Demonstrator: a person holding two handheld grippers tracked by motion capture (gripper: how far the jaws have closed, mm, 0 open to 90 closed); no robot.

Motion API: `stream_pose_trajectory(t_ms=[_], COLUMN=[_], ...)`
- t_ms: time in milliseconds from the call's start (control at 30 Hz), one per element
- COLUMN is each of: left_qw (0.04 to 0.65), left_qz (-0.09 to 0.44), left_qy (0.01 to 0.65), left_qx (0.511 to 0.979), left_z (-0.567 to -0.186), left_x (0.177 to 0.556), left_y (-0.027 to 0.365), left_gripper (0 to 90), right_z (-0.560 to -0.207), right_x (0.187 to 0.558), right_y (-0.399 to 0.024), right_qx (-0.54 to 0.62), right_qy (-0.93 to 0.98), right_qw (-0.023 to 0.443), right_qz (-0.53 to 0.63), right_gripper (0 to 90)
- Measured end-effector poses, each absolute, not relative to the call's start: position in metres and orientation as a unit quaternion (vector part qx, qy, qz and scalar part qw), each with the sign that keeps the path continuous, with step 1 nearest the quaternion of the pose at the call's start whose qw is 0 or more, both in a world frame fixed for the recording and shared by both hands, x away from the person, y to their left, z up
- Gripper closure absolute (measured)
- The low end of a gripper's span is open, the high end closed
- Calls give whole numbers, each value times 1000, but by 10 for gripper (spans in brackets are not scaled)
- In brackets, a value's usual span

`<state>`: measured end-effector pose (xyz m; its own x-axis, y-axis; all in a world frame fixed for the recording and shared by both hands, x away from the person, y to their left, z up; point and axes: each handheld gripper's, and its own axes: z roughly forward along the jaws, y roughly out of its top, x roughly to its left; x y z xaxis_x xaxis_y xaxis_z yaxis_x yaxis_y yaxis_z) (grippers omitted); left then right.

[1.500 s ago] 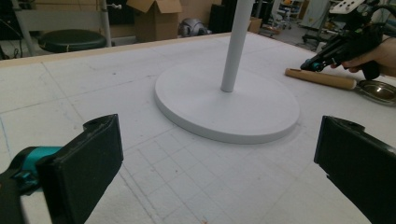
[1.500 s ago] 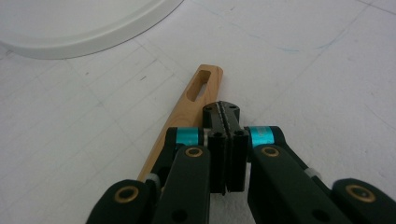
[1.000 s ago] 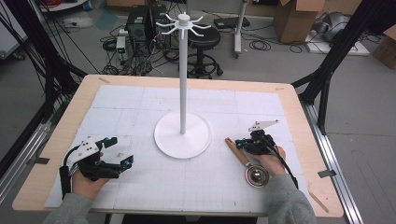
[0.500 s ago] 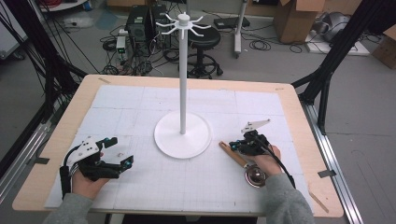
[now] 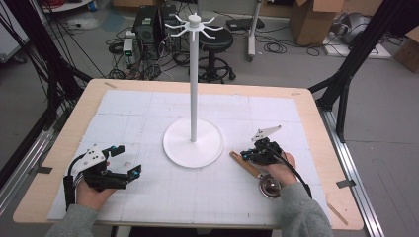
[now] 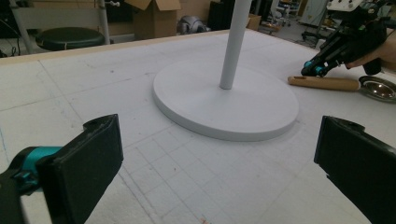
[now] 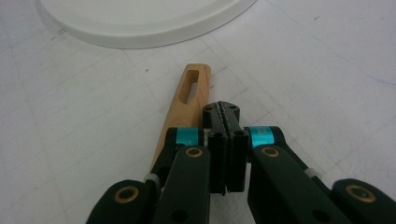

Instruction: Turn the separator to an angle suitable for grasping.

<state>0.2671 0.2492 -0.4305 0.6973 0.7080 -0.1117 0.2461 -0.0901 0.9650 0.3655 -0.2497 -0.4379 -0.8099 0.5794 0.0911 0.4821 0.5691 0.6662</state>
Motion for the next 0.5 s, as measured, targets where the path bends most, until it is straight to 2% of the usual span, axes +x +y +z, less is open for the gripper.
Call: stream_pose_trajectory(t_ms=[500], left_qw=[584], left_qz=[196], left_qy=[336], left_qx=[712], left_z=[-431], left_x=[267], left_y=[249], left_gripper=[18], right_z=[-436], right_x=[362], right_y=[-238], right_qx=[288], right_qy=[890], right_qw=[58], right_qz=[347], right_gripper=[900])
